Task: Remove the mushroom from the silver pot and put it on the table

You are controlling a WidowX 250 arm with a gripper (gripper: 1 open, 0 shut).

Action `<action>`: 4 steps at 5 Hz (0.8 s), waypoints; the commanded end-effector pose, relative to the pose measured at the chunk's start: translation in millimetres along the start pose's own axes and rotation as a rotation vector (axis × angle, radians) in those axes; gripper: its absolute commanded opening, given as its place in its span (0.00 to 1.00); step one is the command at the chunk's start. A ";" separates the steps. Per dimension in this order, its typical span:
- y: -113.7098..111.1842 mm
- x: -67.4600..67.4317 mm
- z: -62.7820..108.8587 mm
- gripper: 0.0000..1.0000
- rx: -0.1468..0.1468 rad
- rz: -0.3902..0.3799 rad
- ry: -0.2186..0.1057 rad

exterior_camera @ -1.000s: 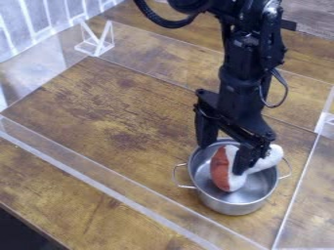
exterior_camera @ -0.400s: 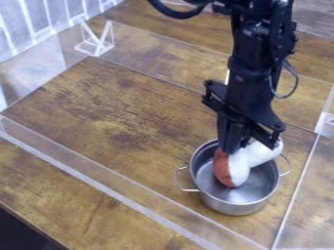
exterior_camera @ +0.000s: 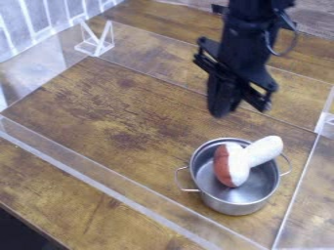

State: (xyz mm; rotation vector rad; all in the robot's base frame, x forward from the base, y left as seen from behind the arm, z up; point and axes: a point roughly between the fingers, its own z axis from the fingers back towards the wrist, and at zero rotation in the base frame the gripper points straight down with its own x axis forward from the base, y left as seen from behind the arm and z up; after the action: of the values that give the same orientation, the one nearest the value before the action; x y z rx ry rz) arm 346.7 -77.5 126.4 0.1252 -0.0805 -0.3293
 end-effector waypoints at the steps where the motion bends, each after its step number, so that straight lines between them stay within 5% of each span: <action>1: -4.7 2.3 21.1 1.00 -0.017 -0.012 -0.118; 3: -40.8 0.6 4.4 1.00 -0.078 -0.313 -0.167; 4: -48.8 3.7 -7.6 1.00 -0.098 -0.343 -0.175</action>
State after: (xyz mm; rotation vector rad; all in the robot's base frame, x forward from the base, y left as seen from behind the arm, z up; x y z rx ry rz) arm 335.7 -118.2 101.1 0.0127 -0.1784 -0.6653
